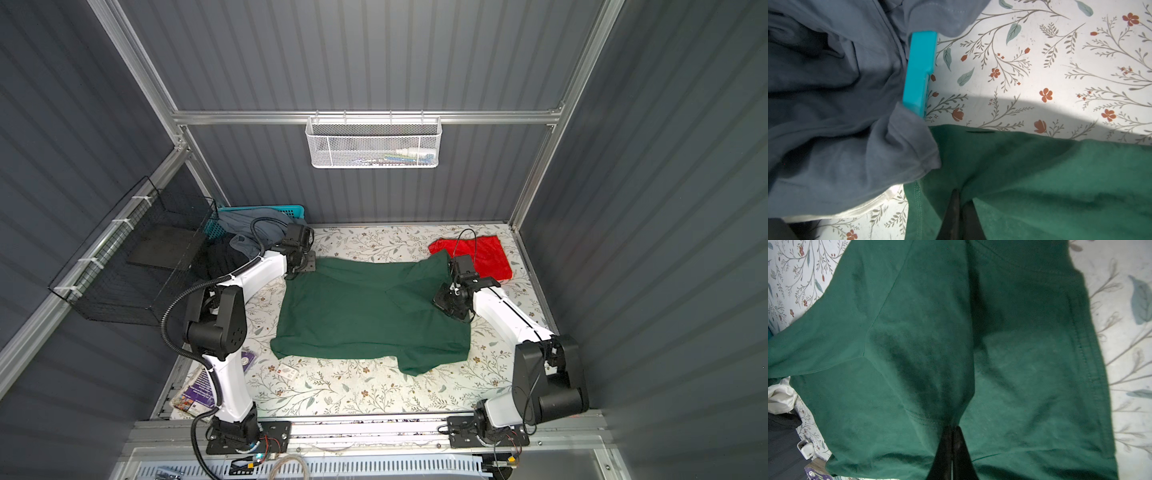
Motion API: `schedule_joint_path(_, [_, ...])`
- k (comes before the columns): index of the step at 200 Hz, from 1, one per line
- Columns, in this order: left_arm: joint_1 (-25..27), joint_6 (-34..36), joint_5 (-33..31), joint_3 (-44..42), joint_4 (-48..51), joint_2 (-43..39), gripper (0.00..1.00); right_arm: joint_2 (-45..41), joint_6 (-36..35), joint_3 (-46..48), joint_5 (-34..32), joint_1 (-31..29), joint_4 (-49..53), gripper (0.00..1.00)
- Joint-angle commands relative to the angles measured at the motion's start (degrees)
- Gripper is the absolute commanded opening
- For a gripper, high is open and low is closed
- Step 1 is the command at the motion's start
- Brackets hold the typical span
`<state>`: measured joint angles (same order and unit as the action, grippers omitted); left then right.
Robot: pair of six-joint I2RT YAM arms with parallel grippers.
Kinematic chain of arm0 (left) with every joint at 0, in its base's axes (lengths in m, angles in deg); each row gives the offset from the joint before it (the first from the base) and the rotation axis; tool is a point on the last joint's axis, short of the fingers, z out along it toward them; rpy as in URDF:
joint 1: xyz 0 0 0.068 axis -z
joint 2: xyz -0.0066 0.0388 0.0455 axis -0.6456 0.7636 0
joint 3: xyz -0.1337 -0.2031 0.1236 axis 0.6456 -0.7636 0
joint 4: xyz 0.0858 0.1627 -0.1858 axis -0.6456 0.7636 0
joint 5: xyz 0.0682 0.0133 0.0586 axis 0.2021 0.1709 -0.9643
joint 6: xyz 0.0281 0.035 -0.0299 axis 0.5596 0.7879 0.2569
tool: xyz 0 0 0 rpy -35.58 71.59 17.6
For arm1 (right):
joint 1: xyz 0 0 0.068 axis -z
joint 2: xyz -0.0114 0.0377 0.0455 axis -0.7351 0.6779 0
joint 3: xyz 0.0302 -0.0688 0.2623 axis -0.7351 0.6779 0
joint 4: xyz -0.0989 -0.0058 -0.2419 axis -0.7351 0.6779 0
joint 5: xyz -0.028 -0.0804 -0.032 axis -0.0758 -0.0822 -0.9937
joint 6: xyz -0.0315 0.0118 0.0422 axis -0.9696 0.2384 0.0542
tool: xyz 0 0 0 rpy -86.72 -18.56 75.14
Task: Fold and stack the t-shirts
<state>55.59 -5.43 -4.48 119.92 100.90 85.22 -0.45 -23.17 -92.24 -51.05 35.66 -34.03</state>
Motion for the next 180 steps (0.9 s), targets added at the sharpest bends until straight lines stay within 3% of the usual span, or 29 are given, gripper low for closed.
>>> schedule_joint_path(1, [-0.35, -0.3, 0.55, 1.35, 0.44, 0.61, 0.07, 1.52, -0.71, -1.42, -2.39, -0.12, 1.49, 0.0])
schedule_joint_path(6, [-0.35, -0.31, 0.72, 1.22, 0.45, 0.59, 0.06, 1.76, -1.07, -1.94, -2.77, -0.05, 1.96, 0.02])
schedule_joint_path(12, [-0.35, -0.38, 0.72, 1.1, 0.32, 0.57, 0.06, 2.1, -1.61, -2.59, -3.07, -0.12, 2.31, 0.14])
schedule_joint_path(22, [-0.35, -0.46, 0.73, 0.76, 0.27, 0.34, 0.07, 2.57, -2.43, -3.38, -3.05, -0.09, 2.71, 0.24])
schedule_joint_path(35, [-0.35, -0.47, 0.69, 0.49, 0.06, 0.08, 0.06, 3.41, -3.63, -4.79, -3.52, -0.09, 4.02, 0.49])
schedule_joint_path(44, [-0.35, -0.46, 0.57, 0.39, 0.04, -0.02, 0.07, 3.79, -4.68, -5.92, -4.23, -0.03, 4.83, 0.6])
schedule_joint_path(99, [-0.35, -0.3, -0.31, 0.12, 0.42, -0.64, 0.12, 6.6, -7.15, -12.2, -8.62, 1.18, 2.09, 0.67])
schedule_joint_path(141, [-0.35, 0.53, -2.4, 0.46, 1.82, -1.56, 0.12, 15.55, -8.62, -21.2, -7.83, 1.71, 0.84, 0.59])
schedule_joint_path(180, [-0.35, 3.92, -0.83, 1.76, 1.88, -2.66, 0.14, 17.28, -9.25, -22.19, -7.3, 1.73, -1.14, 0.58])
